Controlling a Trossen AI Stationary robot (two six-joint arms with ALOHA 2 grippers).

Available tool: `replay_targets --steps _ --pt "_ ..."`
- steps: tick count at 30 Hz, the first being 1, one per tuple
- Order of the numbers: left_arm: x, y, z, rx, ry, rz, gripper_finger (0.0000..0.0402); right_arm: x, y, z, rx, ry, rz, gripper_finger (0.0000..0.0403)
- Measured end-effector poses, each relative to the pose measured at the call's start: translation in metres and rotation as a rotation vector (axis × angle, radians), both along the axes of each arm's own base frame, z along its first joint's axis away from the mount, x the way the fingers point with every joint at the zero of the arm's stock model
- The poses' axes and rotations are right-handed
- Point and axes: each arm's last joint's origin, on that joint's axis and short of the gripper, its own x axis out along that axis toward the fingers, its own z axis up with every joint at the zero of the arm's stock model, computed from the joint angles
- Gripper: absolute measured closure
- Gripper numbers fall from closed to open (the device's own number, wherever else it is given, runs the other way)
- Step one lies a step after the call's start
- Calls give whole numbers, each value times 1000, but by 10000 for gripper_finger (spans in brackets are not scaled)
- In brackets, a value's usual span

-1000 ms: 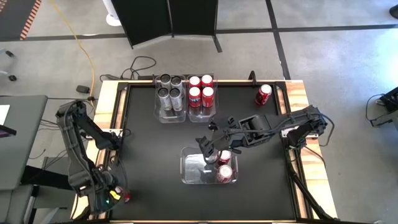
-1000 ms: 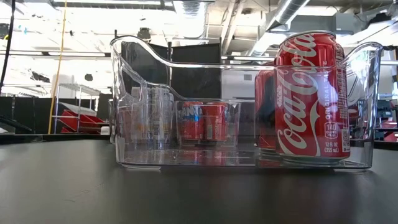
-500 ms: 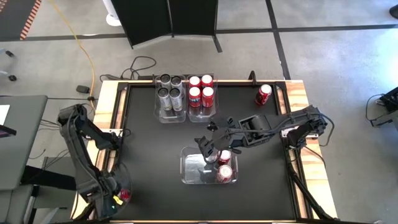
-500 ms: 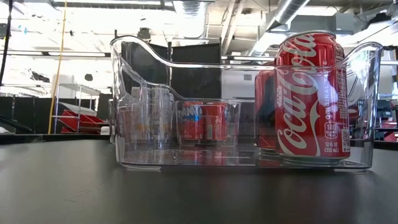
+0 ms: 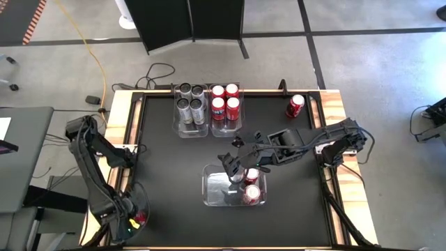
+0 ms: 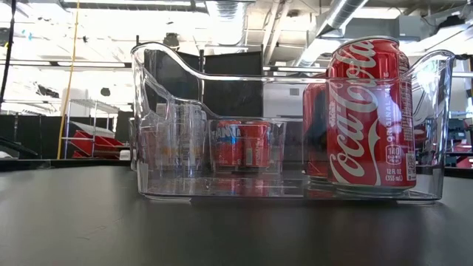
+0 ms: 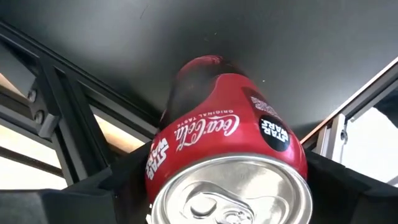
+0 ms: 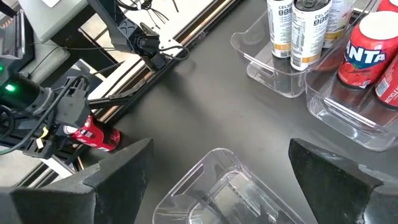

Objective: Sort soda cans
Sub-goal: Put the bottom red soda can into the bottom transparent bin

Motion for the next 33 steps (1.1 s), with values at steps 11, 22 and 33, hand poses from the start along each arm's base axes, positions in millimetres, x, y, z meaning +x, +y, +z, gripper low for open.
replay_targets --steps 11,22,33 --pt "30 19 32 60 5 -44 100 -3 4 -2 -13 27 19 17" --pt "100 95 97 111 -106 -229 100 -24 15 -12 -36 187 -1 17" --pt "165 184 138 162 -284 -246 100 -99 8 33 -87 107 -79 17"
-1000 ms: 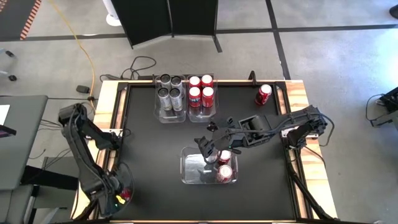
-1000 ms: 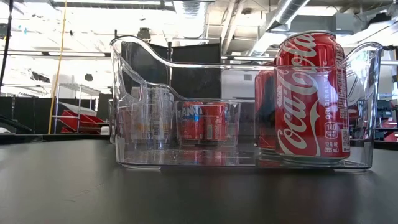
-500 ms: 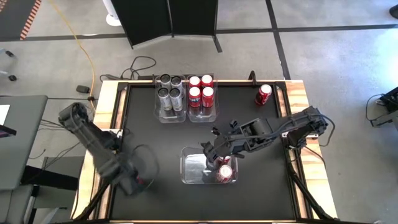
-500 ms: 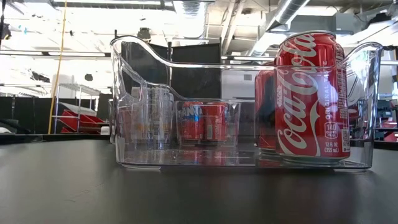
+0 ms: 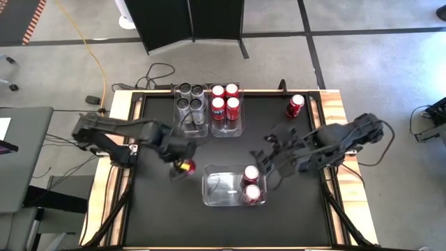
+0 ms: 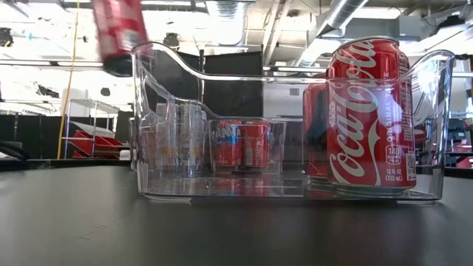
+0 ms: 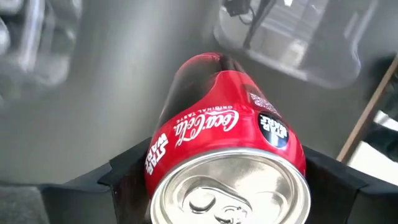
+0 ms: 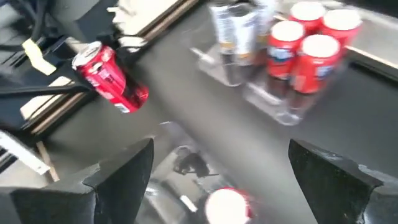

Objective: Sort soda cans
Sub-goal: Put the bottom red soda can into the bottom transparent bin

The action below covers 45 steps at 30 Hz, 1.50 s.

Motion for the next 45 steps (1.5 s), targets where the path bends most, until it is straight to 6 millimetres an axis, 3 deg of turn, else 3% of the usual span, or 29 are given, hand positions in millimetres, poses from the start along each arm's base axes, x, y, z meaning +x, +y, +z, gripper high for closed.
replay_targets --steps 4,10,16,24,34,39,45 --pt "33 13 -1 33 10 -67 100 -26 -13 2 15 68 -97 17" --pt "81 16 -1 70 -23 -205 100 -37 -21 2 44 48 -146 17" --pt "109 14 -3 94 -46 -286 100 -45 -25 8 64 19 -151 17" --pt "145 11 -39 121 -18 -310 100 -51 -14 8 65 18 -96 17" --pt "153 -5 -46 116 -61 -339 100 -52 -3 6 79 17 -69 17" --pt "153 -27 -47 143 -90 -493 100 -54 1 6 94 9 -67 17" --pt "167 -40 -66 188 -104 -546 100 -54 1 6 112 1 -79 17"
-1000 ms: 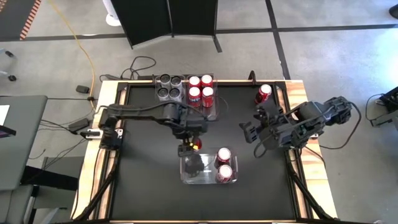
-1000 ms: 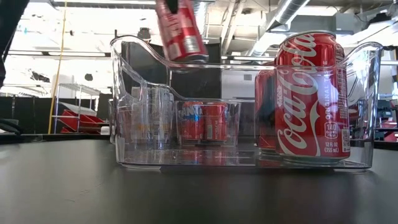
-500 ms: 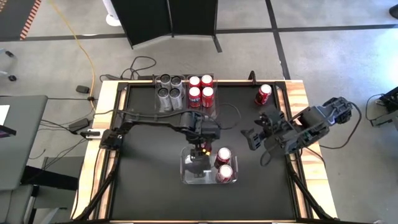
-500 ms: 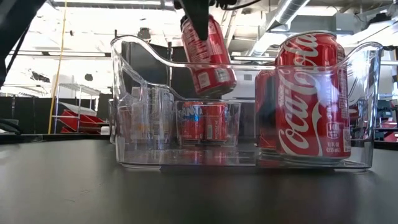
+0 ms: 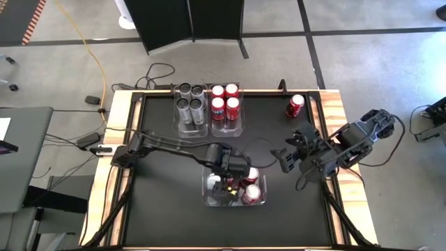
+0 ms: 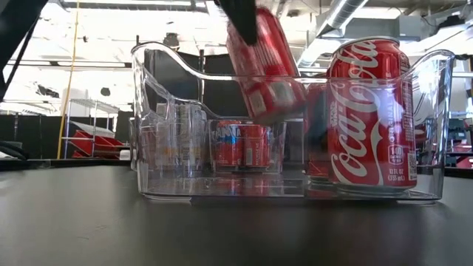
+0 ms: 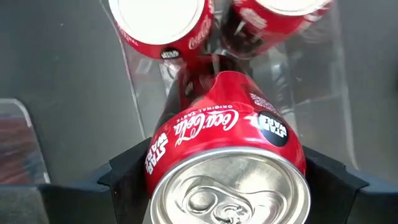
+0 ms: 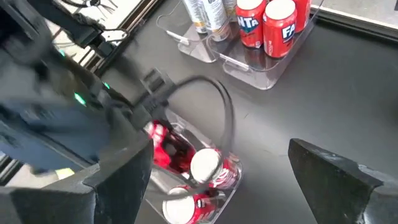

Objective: Sort soda cans
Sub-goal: Put the bottom red soda can into the bottom transparent bin

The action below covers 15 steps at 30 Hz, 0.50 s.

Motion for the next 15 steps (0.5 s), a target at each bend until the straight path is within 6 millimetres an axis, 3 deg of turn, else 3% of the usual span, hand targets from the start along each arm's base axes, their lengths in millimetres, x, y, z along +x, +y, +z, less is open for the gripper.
replay_targets --steps 8,15 --pt "11 4 -33 28 97 38 100 -8 14 0 44 -15 32 17" --pt "14 11 -37 24 75 76 54 -15 25 0 81 -40 47 17"
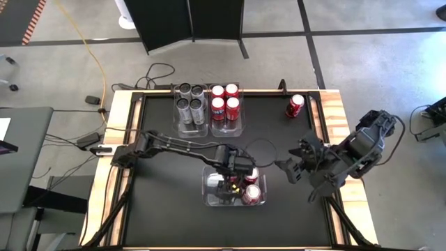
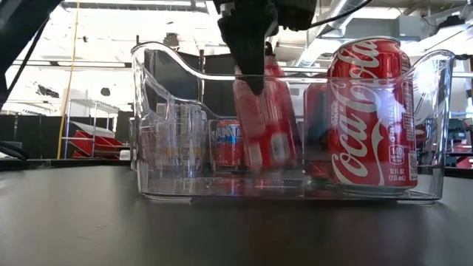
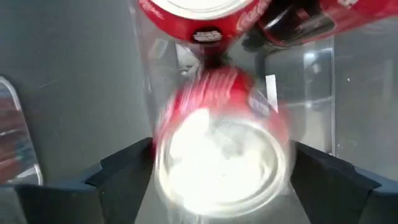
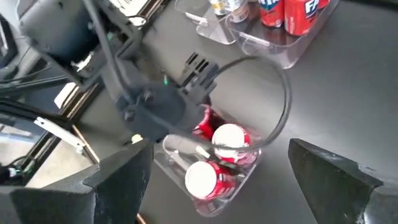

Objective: Sort soda cans
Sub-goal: Put the bottom red soda can into the bottom transparent bin, then put the red soda can into the bottom transparent bin

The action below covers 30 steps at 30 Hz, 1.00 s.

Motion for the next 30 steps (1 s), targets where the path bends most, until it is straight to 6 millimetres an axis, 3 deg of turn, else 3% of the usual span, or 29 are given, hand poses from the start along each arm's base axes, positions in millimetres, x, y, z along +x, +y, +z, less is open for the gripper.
replay_targets --steps 11,18,24,30 --pt "8 0 2 -27 -90 33 44 -2 17 -5 2 2 32 17" --pt "-6 1 16 -18 14 87 43 1 20 -16 -40 13 9 17" --pt "-21 1 48 -14 59 128 43 19 0 -36 -19 74 -149 17" --pt "-38 0 81 -3 -77 150 43 39 -36 -41 -34 140 -256 17"
